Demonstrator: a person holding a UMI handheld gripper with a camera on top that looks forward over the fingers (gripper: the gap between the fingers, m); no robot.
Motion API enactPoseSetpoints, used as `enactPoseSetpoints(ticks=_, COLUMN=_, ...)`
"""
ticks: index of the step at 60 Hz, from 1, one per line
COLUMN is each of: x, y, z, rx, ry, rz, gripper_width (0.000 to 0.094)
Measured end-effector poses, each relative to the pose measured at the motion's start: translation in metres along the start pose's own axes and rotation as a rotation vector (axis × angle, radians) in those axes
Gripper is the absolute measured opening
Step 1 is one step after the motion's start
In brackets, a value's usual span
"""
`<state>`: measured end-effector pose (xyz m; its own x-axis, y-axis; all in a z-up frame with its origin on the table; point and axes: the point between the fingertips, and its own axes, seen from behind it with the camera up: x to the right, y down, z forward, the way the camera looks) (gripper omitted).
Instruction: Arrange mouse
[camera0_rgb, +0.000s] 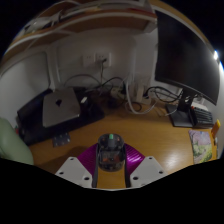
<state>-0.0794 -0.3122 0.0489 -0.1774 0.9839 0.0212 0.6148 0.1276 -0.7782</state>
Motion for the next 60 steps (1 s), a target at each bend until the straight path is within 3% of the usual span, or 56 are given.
enactPoseSetpoints(ticks=11, x=0.086, y=-0.06, z=-0.037, rx=0.071, ry=0.039, rz=0.084, gripper_width=0.0376)
enactPoseSetpoints(ticks=22, x=0.234, y=-0.075, z=-0.058, rx=0.1, ry=0.154, rz=0.125, gripper_width=0.0376)
enactPoseSetpoints(ticks=30, x=0.34, y=-0.044, z=-0.061, rx=0.072, ry=0.246, rz=0.148, gripper_width=0.0375)
enactPoseSetpoints(ticks=41, x=0.451, y=0.024, z=-0.04, rx=-0.005, ry=0.288, rz=0.145, gripper_width=0.0375)
enactPoseSetpoints(ticks=60, x=0.504, y=0.091, z=-0.001, rx=-0.055, ry=0.236, rz=0.158, gripper_width=0.0404)
